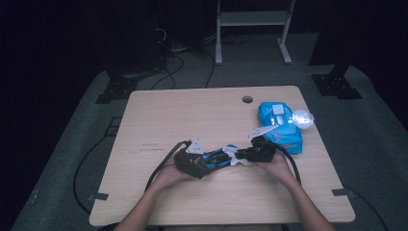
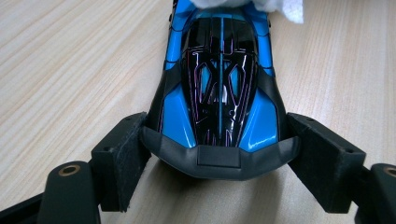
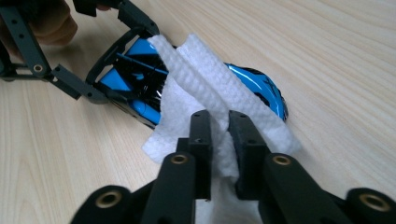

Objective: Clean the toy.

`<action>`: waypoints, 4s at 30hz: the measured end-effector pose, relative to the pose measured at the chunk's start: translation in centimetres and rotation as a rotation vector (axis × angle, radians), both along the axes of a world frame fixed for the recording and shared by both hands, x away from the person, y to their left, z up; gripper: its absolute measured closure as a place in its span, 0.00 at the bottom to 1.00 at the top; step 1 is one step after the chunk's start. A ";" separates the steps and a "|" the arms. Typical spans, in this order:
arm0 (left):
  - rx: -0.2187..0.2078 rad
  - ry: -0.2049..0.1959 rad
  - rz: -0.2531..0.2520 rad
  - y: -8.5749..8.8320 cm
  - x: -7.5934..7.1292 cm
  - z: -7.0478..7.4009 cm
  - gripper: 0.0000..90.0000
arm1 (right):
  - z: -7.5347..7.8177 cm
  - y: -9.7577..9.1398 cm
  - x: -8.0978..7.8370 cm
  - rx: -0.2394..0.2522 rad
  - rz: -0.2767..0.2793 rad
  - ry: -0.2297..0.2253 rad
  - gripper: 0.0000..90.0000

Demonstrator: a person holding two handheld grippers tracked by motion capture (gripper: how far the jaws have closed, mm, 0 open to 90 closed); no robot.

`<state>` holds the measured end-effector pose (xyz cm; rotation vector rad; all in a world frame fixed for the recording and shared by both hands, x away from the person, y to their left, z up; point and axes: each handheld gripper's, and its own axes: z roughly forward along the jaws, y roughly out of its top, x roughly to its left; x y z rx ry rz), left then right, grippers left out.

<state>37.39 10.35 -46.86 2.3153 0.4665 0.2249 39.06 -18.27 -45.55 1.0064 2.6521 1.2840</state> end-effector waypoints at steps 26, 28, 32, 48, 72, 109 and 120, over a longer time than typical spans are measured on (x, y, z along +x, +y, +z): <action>-0.003 -0.015 -0.009 -0.3 0.0 -0.1 0.26 | 0.3 1.8 -0.9 -0.075 -0.010 -0.109 0.91; -0.006 -0.012 -0.007 -0.3 0.0 -0.1 0.26 | 0.2 2.0 -0.9 -0.070 -0.003 -0.111 0.91; -0.001 -0.017 -0.008 -0.3 0.0 -0.2 0.26 | 0.3 4.5 -1.8 0.032 0.085 -0.074 0.92; 0.010 -0.029 -0.012 -0.4 -0.1 -0.2 0.27 | -0.1 1.2 -0.6 -0.051 -0.025 -0.115 0.92; -0.002 -0.028 -0.027 -0.6 -0.1 -0.2 0.27 | 0.5 3.1 -1.2 -0.063 0.013 -0.145 0.92; 0.006 -0.024 -0.031 -0.4 -0.1 -0.2 0.27 | 0.2 4.2 1.6 0.014 -0.027 -0.088 0.92; 0.007 -0.028 -0.028 -0.4 -0.2 -0.2 0.27 | -0.5 0.3 1.4 -0.033 -0.109 -0.080 0.92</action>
